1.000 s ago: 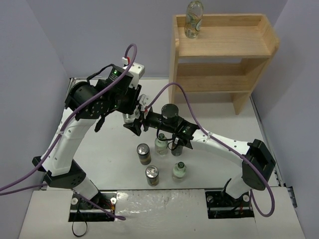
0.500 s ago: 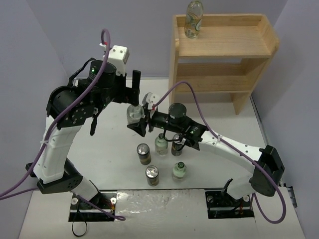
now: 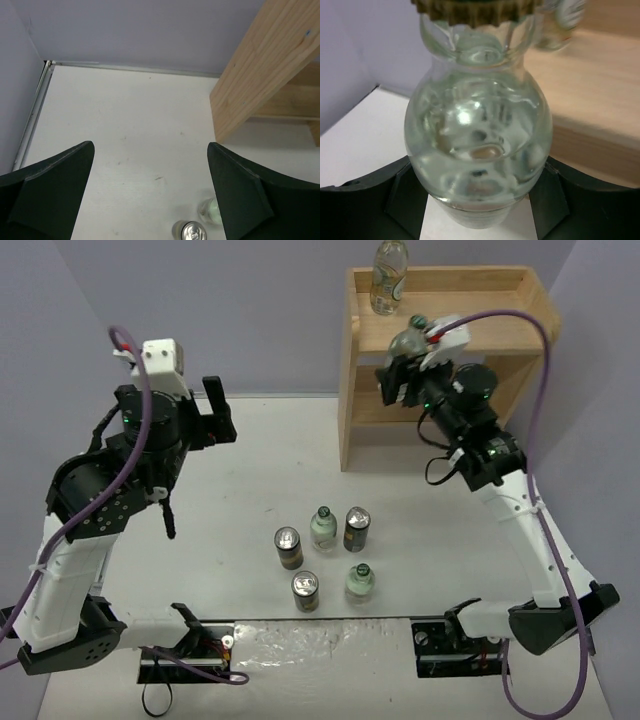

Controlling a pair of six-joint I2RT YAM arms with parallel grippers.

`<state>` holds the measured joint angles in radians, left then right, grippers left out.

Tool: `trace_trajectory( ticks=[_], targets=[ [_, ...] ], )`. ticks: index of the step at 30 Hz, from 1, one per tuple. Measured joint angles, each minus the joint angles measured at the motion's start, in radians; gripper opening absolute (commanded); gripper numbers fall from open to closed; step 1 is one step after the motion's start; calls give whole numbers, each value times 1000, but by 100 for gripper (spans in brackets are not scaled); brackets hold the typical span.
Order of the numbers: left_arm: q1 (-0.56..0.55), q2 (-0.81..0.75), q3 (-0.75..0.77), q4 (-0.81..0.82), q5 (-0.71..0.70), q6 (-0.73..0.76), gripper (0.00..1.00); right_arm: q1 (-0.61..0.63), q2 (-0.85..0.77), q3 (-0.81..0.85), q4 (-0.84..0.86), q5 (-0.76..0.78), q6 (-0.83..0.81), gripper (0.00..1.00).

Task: Place and organize the beverage onto the shelf

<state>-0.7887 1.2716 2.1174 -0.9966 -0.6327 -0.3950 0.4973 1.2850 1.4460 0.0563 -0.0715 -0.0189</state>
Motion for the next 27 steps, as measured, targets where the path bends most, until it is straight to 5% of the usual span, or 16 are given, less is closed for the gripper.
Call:
trace_trajectory(
  ticks=[10, 20, 27],
  targets=[
    [2, -143, -509, 34, 42, 10, 94, -424, 202, 555, -148, -72, 69, 0],
    [19, -304, -647, 35, 9, 57, 94, -491, 552, 784, -172, -231, 43, 0],
    [42, -319, -729, 46, 5, 74, 94, -489, 585, 821, -175, -261, -1, 0]
  ],
)
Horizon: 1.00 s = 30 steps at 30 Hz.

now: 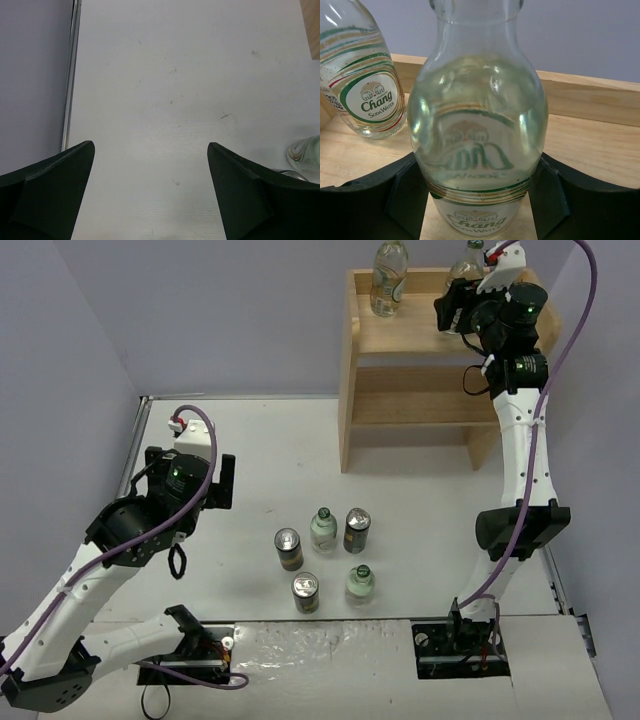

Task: Place and organize the beverage onto the shelf

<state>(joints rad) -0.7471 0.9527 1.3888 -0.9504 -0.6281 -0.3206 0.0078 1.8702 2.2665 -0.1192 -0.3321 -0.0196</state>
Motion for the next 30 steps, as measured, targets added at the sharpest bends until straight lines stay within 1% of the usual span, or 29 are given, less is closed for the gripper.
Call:
trace_trajectory(
  ticks=[4, 8, 12, 16, 24, 30],
  targets=[
    [34, 8, -47, 13, 23, 6, 94, 0, 15, 16, 1, -14, -10, 0],
    [69, -5, -84, 28, 51, 18, 94, 0, 62, 67, 11, -33, -12, 0],
    [86, -34, -128, 47, 79, 31, 94, 0, 108, 103, 50, -45, -15, 0],
    [104, -51, -169, 68, 105, 37, 94, 2, 126, 104, 93, -46, -15, 0],
    [155, -51, -206, 95, 164, 50, 94, -8, 200, 139, 204, -52, 6, 0],
    [175, -59, -210, 103, 192, 56, 94, -27, 224, 143, 254, -59, 28, 0]
  ],
)
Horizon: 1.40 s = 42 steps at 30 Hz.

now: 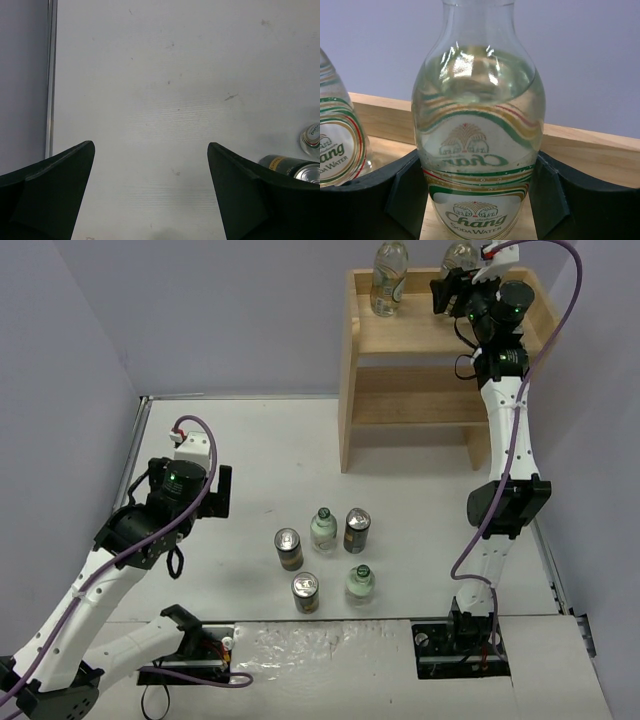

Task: Place and organize the beverage onto the shelf

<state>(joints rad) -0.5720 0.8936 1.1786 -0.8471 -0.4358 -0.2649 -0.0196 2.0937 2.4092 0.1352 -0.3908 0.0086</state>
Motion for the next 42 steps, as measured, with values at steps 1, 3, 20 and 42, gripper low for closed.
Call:
trace_trajectory(
  ticks=[1, 3, 20, 42],
  targets=[
    [4, -1, -1, 2, 3, 0, 94, -4, 1, 0, 2, 0, 2, 0],
    [10, -3, -8, 10, 15, 1, 94, -12, 1, 0, 3, 0, 3, 2],
    [49, -1, -15, 27, 95, 5, 94, -35, 6, -18, 0, -2, -3, 79],
    [51, 16, -3, 20, 143, 6, 94, -86, -277, -389, -50, 12, -14, 100]
  ],
)
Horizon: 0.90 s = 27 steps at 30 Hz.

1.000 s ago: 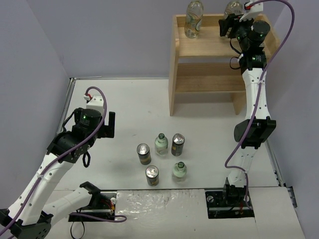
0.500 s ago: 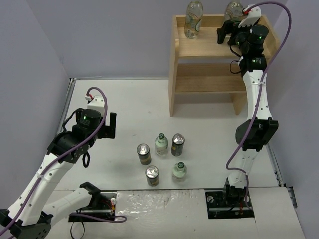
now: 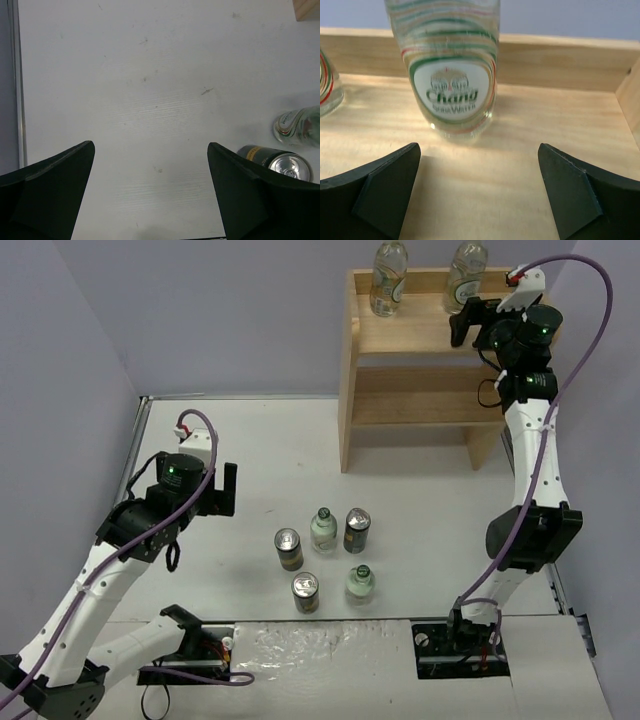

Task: Place and organize the beverage onto the shelf

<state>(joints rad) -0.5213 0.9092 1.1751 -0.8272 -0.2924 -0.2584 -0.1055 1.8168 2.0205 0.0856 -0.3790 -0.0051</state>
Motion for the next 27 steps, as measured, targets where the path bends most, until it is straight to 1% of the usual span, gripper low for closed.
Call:
trace_trajectory(
  ticks=[4, 7, 9, 11, 12, 13, 16, 18, 20, 21, 23, 24, 25, 27],
  targets=[
    [0, 42, 76, -2, 77, -19, 94, -7, -128, -155, 6, 5, 35, 100],
    [-18, 89, 156, 24, 164, -45, 94, 6, -282, -310, -2, 16, 109, 100],
    [-80, 139, 208, 52, 187, -63, 94, 39, -408, -423, -14, 25, 160, 100],
    [-165, 190, 249, 74, 180, -70, 94, 91, -523, -513, -51, 30, 195, 100],
    [-235, 246, 281, 89, 176, -71, 94, 124, -581, -555, -66, 26, 209, 100],
    [-277, 286, 300, 107, 176, -71, 94, 154, -637, -595, -72, 14, 223, 100],
    [-381, 415, 324, 143, 171, -67, 100, 192, -792, -718, -104, -8, 255, 100],
    [-427, 496, 325, 145, 160, -68, 89, 190, -877, -781, -144, -6, 267, 100],
    [-455, 563, 324, 143, 145, -67, 84, 190, -935, -813, -187, -4, 268, 100],
    [-468, 599, 324, 141, 131, -68, 81, 190, -953, -821, -204, -5, 267, 100],
    [-479, 638, 320, 141, 111, -71, 75, 190, -994, -830, -232, -5, 267, 100],
    [-480, 652, 318, 140, 104, -72, 67, 190, -1009, -835, -241, -5, 267, 100],
    [-480, 665, 316, 140, 95, -76, 64, 190, -1023, -838, -251, -6, 267, 100],
    [-480, 679, 308, 147, 77, -83, 63, 190, -1046, -840, -266, -13, 267, 100]
  ],
)
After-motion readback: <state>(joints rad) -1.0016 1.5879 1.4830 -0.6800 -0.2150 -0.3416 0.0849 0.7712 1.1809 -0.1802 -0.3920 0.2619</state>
